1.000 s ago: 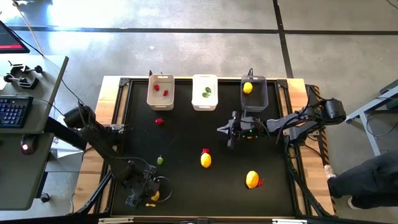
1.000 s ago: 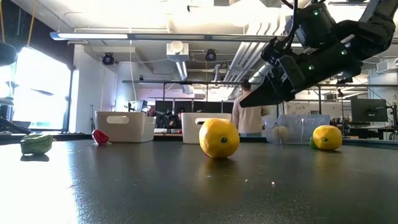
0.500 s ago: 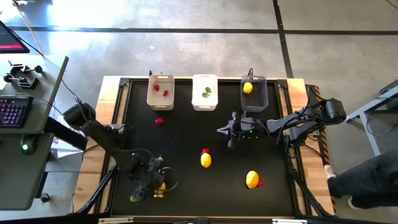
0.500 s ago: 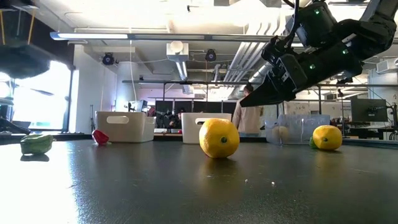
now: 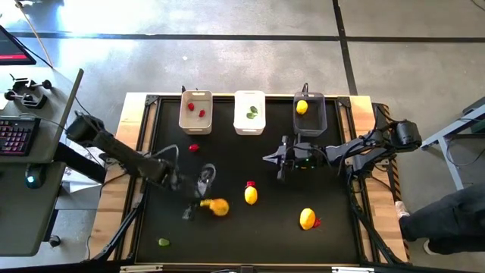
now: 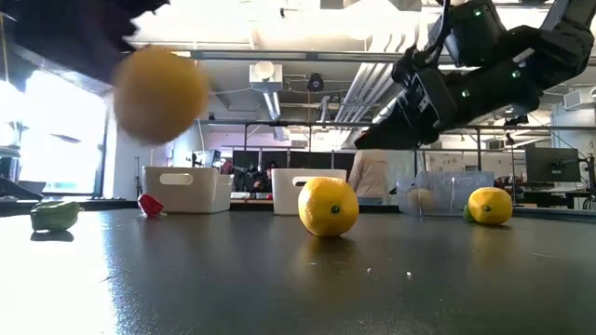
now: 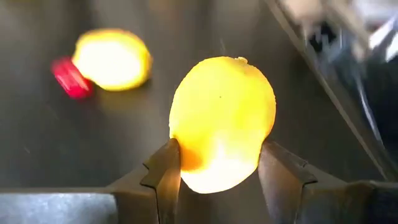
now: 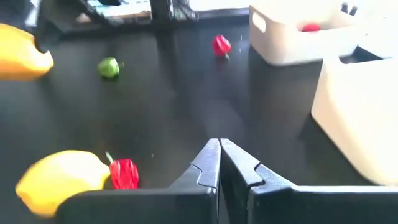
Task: Sort produce into baskets
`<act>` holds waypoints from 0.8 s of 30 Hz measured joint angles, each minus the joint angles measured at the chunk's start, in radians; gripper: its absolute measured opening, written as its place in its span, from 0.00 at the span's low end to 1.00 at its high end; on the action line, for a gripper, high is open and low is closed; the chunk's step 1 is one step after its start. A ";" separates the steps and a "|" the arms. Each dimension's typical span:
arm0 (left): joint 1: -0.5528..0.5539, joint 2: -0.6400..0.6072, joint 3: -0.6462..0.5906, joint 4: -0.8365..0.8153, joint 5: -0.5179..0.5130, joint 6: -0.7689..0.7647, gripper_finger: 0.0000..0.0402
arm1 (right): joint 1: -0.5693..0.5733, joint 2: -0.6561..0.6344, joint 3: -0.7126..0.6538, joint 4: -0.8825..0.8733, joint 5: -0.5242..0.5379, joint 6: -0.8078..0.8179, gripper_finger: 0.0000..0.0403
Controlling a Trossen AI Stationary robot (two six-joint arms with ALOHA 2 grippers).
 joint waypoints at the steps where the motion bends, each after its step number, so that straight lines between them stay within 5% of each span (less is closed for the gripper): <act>1: 0.027 -0.015 -0.022 0.056 0.004 0.016 0.39 | 0.000 0.000 0.000 0.019 0.000 0.002 0.00; 9: 0.260 -0.041 -0.114 0.368 0.007 0.152 0.39 | 0.000 0.004 0.043 0.061 0.017 0.000 0.05; 17: 0.469 -0.041 -0.115 0.471 0.044 0.256 0.39 | 0.008 0.049 0.160 -0.002 0.033 0.037 0.33; 24: 0.587 -0.041 -0.115 0.477 0.059 0.315 0.39 | 0.026 0.051 0.252 -0.057 0.147 0.033 0.54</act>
